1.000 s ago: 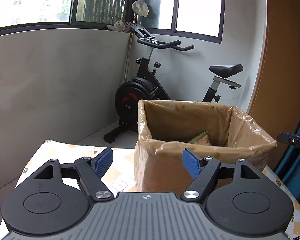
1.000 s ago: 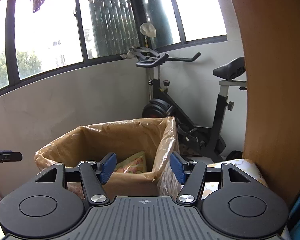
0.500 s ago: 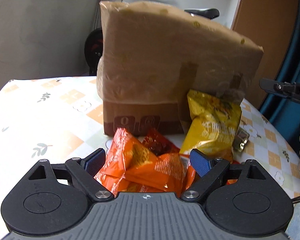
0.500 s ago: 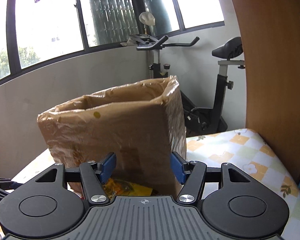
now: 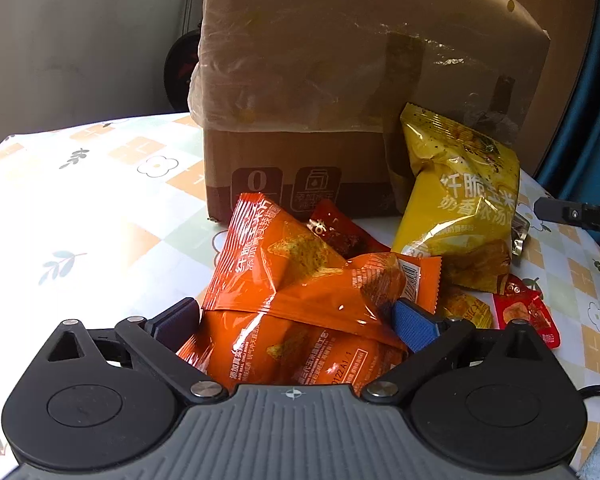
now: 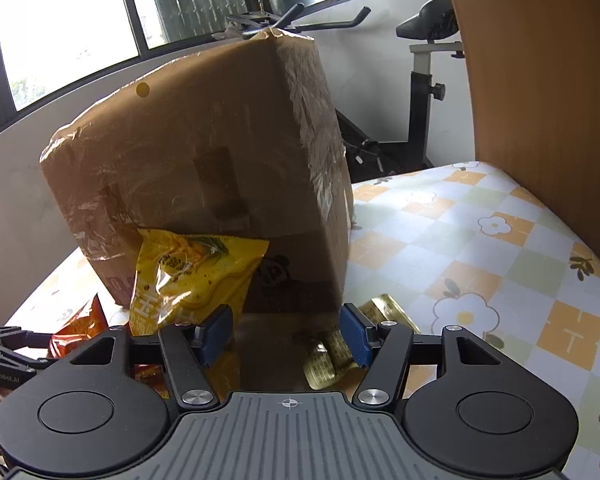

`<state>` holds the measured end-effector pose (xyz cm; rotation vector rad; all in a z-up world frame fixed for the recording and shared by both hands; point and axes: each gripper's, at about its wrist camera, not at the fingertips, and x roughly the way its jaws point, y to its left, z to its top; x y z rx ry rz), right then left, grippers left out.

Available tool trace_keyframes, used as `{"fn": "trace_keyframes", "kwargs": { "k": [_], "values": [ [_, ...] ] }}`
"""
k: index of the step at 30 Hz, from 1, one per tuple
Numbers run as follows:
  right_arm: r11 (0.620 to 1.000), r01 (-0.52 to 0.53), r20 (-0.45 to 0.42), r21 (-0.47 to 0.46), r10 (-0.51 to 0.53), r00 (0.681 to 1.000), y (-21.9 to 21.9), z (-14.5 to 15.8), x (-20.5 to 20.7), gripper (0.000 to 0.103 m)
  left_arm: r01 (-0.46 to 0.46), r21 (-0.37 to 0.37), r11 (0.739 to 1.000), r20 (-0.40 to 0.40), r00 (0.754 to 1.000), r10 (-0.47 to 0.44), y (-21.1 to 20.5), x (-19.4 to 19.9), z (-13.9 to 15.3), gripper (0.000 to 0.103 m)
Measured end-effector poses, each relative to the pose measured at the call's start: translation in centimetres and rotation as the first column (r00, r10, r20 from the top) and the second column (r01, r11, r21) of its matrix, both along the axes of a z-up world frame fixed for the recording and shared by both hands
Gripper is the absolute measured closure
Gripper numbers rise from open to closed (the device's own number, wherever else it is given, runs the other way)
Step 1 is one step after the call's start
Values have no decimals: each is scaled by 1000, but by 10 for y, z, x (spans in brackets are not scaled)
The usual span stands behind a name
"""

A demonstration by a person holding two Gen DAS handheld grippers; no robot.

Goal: Organize snacks
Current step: 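Close the left tool on the orange chip bag, then hold the orange chip bag with the left tool while the right tool grasps the red wrapper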

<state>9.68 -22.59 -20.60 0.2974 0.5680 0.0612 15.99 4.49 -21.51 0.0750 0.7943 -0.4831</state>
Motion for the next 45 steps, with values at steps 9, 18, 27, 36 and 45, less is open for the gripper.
{"fn": "trace_keyframes", "kwargs": {
  "k": [9,18,27,36,45],
  "values": [
    [999,-14,-51,35,16,999,17,-13,-14,47,-5,-8,1000,2,1000,5,-8,-11,-3,15],
    [995,-80,-134,61,87,987,42,-23,-31,48,-113,-26,993,92,989,115,1,-50,13,30],
    [1000,-1,-149,-18,-2,989,49,-18,-34,52,-255,-177,951,131,951,279,6,-89,33,30],
    [997,-78,-201,-9,74,977,58,-22,-29,77,-254,-160,954,146,950,277,2,-99,33,30],
    [994,35,-180,-105,-54,982,33,-19,-24,75,-259,-161,952,146,948,282,4,-104,30,30]
  ]
}}
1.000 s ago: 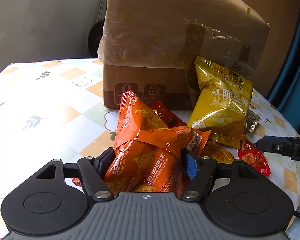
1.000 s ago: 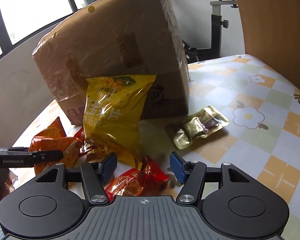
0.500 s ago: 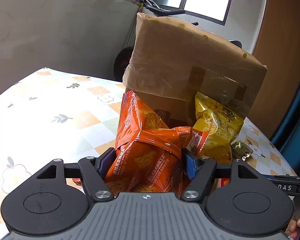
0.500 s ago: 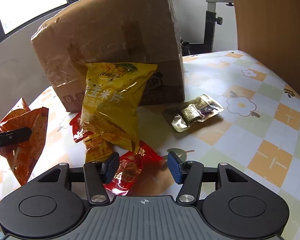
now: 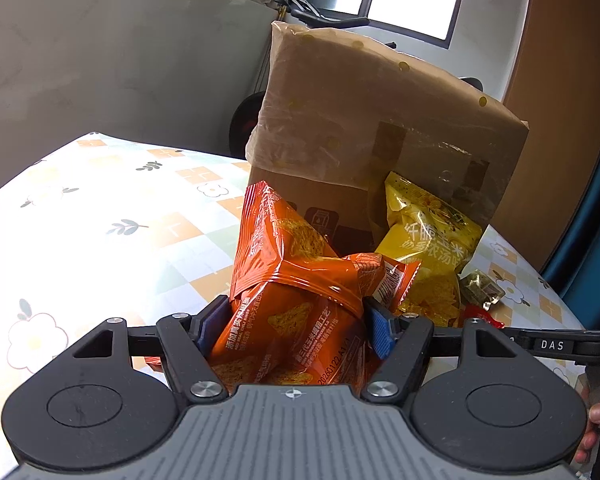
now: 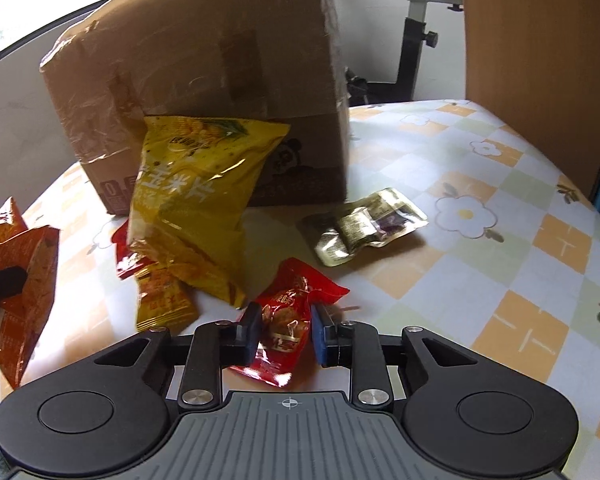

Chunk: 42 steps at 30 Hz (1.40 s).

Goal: Organize snacks
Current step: 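Hold the orange chip bag with the left tool while the right tool grasps the red wrapper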

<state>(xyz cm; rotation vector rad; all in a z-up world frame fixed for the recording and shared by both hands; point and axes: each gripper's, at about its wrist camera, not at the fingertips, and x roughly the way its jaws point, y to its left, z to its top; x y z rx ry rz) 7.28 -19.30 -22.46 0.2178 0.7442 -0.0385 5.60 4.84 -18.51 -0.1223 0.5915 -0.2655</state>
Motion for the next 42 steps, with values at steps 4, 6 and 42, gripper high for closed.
{"fn": "trace_keyframes", "kwargs": {
  "k": [4,6,42],
  "values": [
    [1000,2,3,8,-2,1000,-2,2,1,68,-2,11,1000,-5,1000,2,-2,1,-2,30],
    [1000,-21,-5,7,21,1000,4,-1,3,62,-5,17,1000,-9,1000,5,-3,3,-3,30],
    [997,-70,200,-19,73,977,1,-10,-5,86,0,48,999,-38,999,2,-13,8,-13,30]
  ]
}}
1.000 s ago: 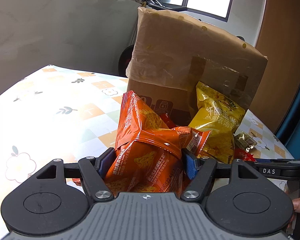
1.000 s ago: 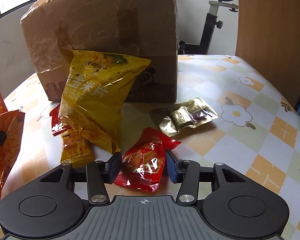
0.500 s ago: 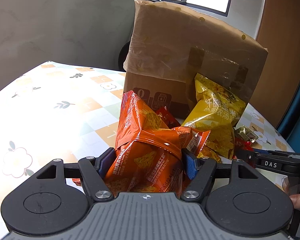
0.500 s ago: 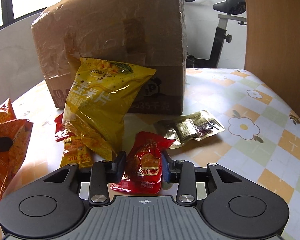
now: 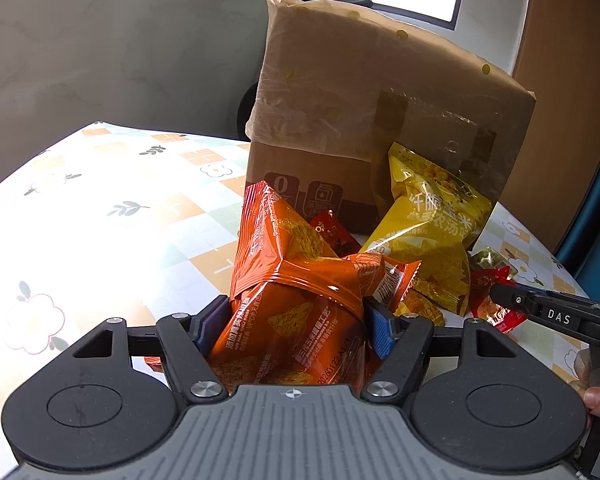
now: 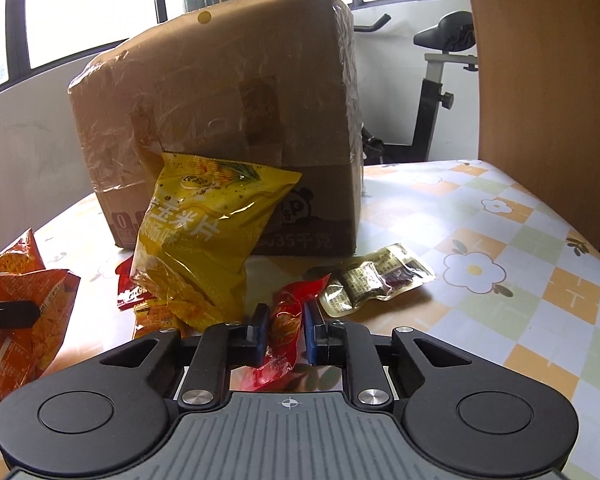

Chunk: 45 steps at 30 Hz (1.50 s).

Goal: Organize snacks
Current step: 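Hold the orange chip bag with the left tool while the right tool grasps the red wrapper, then lift the orange chip bag and red wrapper over the box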

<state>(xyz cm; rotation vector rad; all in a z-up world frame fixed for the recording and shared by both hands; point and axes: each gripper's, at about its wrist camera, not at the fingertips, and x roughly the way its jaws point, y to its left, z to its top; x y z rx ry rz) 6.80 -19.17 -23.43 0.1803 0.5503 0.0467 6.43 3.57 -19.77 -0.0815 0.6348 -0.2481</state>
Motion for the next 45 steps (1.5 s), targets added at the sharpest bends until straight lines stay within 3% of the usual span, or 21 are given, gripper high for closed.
{"fn": "trace_keyframes", "kwargs": {
  "k": [13,20,25,35,40,45],
  "values": [
    [998,38,44,40,-40,998,-6,4,-9,87,0,-4,1000,21,1000,0,3,-4,4,30],
    [993,81,97,80,-89,991,-21,29,-19,87,0,-3,1000,94,996,1,7,-9,20,30],
    [995,76,179,71,-87,980,-28,63,-25,87,-11,-12,1000,174,985,13,15,-3,50,30],
    [999,7,412,39,-22,911,-43,158,-8,87,33,-2,999,391,920,-29,7,23,146,30],
    [996,-42,434,74,5,901,-50,191,29,87,93,28,995,453,886,-96,-24,50,184,30],
    [996,-52,405,66,21,914,-46,202,82,87,127,73,989,438,887,-146,-61,101,202,30]
  ]
}}
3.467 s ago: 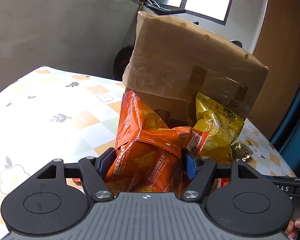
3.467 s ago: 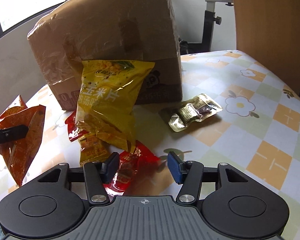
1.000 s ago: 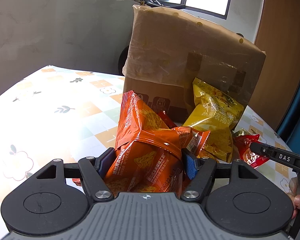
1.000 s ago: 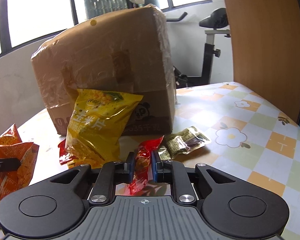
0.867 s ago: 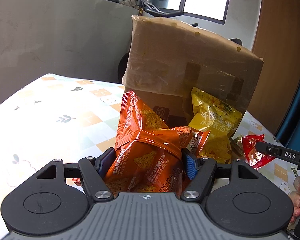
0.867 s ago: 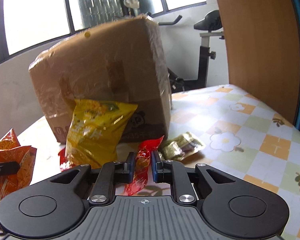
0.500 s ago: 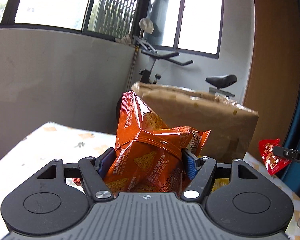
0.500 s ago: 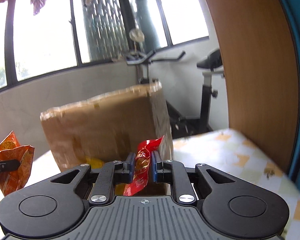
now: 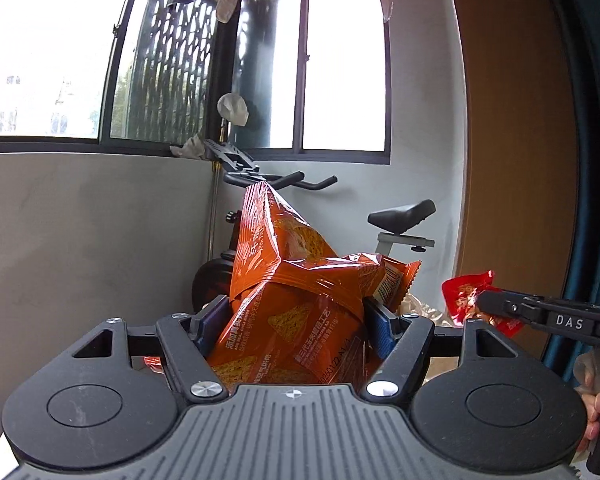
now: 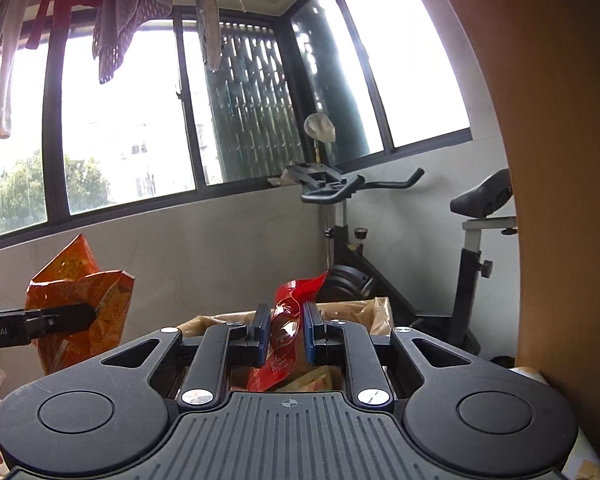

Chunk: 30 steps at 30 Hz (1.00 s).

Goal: Organize snacks
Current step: 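Lift the orange chip bag and red wrapper over the box, then open both tools to drop the chip bag and wrapper into the box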

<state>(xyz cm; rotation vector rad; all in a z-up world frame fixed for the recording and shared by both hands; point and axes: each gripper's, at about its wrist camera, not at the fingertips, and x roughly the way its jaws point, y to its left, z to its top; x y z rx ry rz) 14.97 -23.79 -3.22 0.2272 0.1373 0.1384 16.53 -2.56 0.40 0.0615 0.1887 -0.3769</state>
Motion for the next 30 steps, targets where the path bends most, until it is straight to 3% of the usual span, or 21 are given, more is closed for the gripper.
{"fn": "trace_keyframes", "kwargs": {
  "k": [7,11,15,17,19,22,30],
  "values": [
    [1000,4,-92,-12,-5,996,10,-14,51,87,-34,35,999,-54,998,36,-24,61,7,30],
    [1000,5,-128,-19,-7,992,16,-26,61,87,-41,101,994,-97,994,51,-32,76,-3,29],
    [1000,11,-157,-12,-13,988,16,-35,64,87,-23,100,995,-164,986,39,-31,91,-19,28],
    [1000,10,-171,-5,-11,985,15,-39,64,87,-24,94,995,-192,981,42,-30,95,-24,25],
    [1000,5,-180,11,-3,984,12,-41,61,84,-52,97,994,-217,974,72,-25,98,-29,13],
    [1000,0,-185,21,4,983,10,-43,56,77,-59,88,994,-227,971,77,-14,97,-31,12],
    [1000,-8,-156,-1,8,988,9,-39,37,77,-88,62,994,-182,978,98,15,75,-20,12]
  ]
}}
